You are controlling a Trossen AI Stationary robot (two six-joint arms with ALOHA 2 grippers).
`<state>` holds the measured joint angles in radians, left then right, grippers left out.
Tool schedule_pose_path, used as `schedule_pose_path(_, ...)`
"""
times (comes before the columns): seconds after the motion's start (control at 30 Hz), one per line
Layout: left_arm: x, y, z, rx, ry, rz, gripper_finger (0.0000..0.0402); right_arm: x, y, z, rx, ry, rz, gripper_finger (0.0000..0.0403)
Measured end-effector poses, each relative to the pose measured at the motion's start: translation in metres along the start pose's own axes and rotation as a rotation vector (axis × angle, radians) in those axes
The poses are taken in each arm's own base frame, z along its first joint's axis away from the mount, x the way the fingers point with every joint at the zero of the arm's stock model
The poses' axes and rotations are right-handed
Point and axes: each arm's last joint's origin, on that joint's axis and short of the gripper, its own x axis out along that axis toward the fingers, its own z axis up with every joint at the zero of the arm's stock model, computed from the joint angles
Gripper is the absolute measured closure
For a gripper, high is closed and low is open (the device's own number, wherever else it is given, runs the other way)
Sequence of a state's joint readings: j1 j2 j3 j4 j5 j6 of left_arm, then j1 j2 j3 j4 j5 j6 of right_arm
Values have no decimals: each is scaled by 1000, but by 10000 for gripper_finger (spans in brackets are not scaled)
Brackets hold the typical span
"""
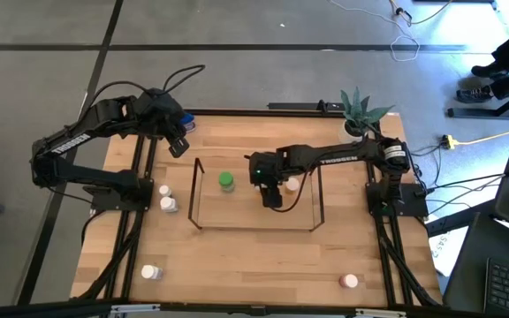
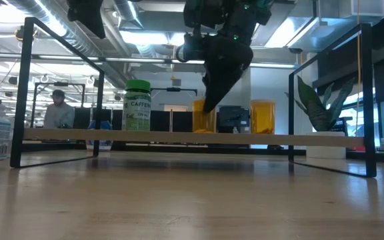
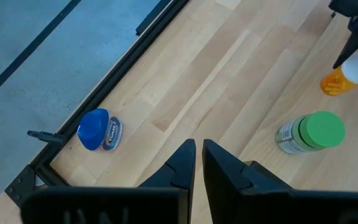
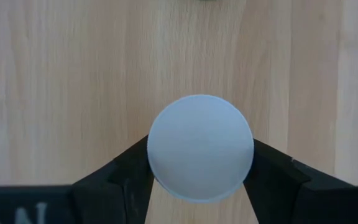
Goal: Pick and place medicine bottles onto shelf by color
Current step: Adjust the pill bottles on the shelf
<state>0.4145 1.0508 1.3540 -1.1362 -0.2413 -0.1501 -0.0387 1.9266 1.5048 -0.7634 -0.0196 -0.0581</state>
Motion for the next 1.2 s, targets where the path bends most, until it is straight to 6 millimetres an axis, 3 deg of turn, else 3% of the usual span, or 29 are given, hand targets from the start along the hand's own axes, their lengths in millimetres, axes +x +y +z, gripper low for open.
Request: schedule_pose_path(1.2, 0, 0, 0, 1, 0, 0, 376, 3, 7, -16, 65, 162, -12, 190)
